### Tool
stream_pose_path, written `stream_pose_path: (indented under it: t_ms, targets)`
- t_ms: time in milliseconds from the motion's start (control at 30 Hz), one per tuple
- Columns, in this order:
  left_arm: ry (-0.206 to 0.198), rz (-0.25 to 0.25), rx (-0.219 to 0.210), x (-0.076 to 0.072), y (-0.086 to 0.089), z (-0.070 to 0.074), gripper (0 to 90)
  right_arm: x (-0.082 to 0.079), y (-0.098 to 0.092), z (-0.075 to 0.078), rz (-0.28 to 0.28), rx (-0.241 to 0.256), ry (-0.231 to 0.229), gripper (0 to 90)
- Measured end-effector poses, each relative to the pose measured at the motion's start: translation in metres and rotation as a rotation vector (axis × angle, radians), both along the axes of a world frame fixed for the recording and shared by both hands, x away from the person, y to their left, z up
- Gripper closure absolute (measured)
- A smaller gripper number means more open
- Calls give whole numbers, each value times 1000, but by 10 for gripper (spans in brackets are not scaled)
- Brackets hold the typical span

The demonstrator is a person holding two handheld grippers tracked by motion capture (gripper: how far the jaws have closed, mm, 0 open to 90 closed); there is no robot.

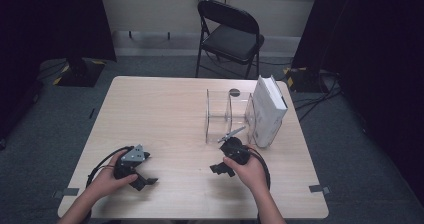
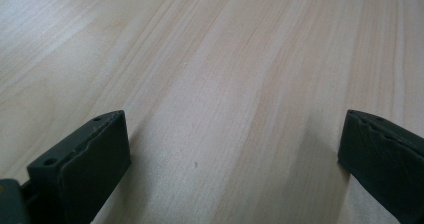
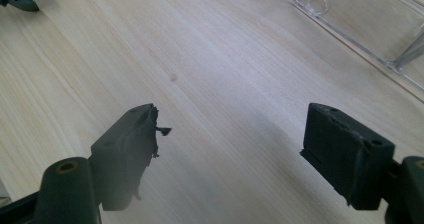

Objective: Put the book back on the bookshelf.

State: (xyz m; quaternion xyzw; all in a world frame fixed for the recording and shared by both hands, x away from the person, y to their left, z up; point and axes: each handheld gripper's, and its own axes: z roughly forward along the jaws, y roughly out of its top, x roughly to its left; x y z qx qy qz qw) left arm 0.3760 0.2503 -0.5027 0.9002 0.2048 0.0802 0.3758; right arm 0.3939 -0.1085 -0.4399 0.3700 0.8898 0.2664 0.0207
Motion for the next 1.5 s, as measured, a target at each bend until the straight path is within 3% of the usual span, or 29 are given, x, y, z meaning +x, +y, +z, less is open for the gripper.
stream_pose_path:
  t_ms: [800,1500]
  targets:
    - [0,0,0,0,0,0,0,-3,20,-19,26,41,-1,209]
    - [0,0,0,0,0,0,0,-6,40,-34,81,23,-28,210]
